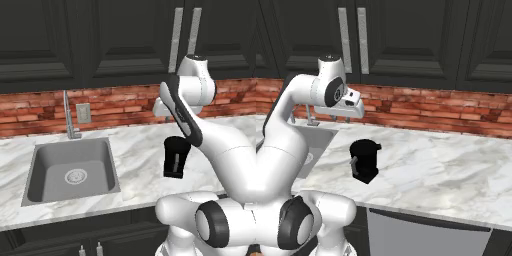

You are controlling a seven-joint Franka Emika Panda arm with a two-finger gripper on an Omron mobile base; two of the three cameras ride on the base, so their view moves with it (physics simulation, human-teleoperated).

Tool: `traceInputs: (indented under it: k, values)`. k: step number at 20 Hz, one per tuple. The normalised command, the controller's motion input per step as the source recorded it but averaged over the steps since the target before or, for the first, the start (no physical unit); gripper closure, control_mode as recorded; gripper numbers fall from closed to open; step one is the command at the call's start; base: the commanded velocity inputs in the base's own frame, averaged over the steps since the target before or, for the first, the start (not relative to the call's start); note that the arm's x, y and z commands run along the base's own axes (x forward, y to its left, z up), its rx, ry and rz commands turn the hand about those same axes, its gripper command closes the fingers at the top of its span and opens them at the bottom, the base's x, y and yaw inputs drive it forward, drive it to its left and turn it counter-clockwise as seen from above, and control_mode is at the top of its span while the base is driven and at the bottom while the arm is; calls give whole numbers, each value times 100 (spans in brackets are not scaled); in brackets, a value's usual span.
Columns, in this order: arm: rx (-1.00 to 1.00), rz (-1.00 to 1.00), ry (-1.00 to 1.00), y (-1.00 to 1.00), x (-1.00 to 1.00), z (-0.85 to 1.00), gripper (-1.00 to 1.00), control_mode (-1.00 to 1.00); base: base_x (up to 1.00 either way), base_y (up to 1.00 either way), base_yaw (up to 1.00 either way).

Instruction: Turn on the sink faucet and place the jug under the water for a few seconds to fill it up.

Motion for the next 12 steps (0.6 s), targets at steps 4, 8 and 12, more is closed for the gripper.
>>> traceInputs:
  k: [4, 8, 12]
  values:
    - [0, 0, -3, 0, -8, 0, -100, 100, -3, 0, 0]
    - [0, 0, 0, 0, 0, 0, -100, 100, -21, 18, 0]
    - [0, 0, 0, 0, 0, 0, -100, 100, -5, 56, 0]
